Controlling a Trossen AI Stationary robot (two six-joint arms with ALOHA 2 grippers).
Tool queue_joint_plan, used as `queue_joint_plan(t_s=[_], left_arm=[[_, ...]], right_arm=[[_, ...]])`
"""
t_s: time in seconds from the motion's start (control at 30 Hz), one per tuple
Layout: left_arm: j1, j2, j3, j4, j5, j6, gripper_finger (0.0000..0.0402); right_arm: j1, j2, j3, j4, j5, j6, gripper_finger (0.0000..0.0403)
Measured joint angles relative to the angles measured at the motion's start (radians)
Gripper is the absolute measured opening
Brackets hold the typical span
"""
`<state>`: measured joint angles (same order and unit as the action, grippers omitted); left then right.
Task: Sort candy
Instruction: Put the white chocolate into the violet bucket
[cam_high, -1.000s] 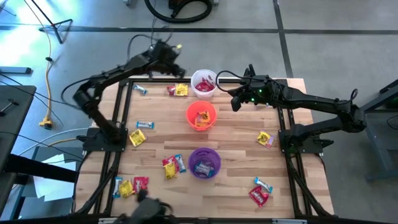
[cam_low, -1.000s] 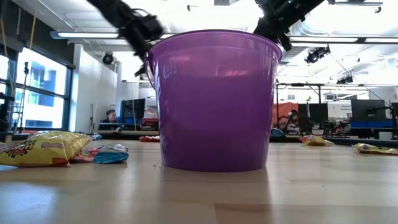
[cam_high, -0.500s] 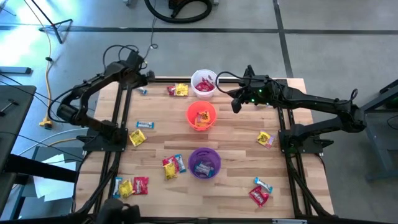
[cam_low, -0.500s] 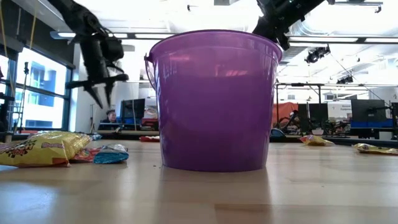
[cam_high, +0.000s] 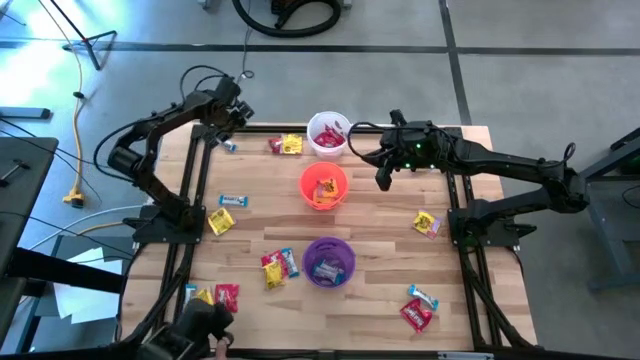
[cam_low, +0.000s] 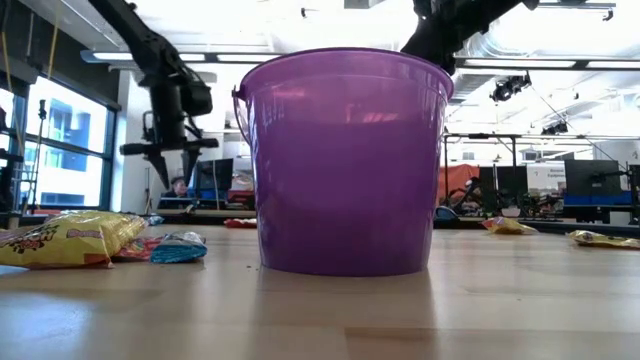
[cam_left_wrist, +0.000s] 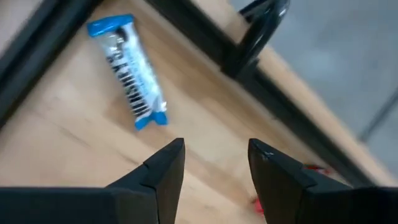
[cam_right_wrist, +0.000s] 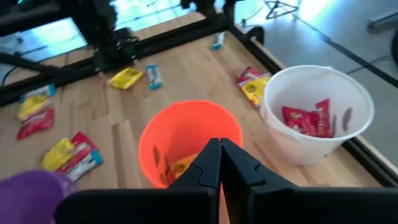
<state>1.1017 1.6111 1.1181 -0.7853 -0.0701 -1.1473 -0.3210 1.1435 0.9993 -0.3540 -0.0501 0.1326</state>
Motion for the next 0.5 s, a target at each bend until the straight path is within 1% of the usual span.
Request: queue_joint_plan(t_s=[0.13,0.2,0.3,0.4,0.5], left_arm=[[-0.019,0.07,0.089,-0.121,-0.072,0.007,0.0166],[-0.007,0.111,0.126,-0.187,-0.085,0.02,0.0166],[0.018,0.174,0.163,-0.253,-0.07,0.048,0.0166],[0.042,0.242,0.18,-0.271,-0.009,0.062,0.0166],[0.05,0.29,0.191,-0.269,-0.002,0.077,0.0166]], right_arm=[[-0.022,-0.011,0.0,-0.036,-0.027,-0.015,0.0],[-0.053,-0.025,0.0,-0.043,-0.059,-0.02,0.0],[-0.098,-0.047,0.0,-0.046,-0.091,-0.046,0.0],[-0.148,-0.07,0.0,-0.045,-0.142,-0.084,0.0],[-0.191,-0.086,0.0,-0.046,-0.194,-0.092,0.0]])
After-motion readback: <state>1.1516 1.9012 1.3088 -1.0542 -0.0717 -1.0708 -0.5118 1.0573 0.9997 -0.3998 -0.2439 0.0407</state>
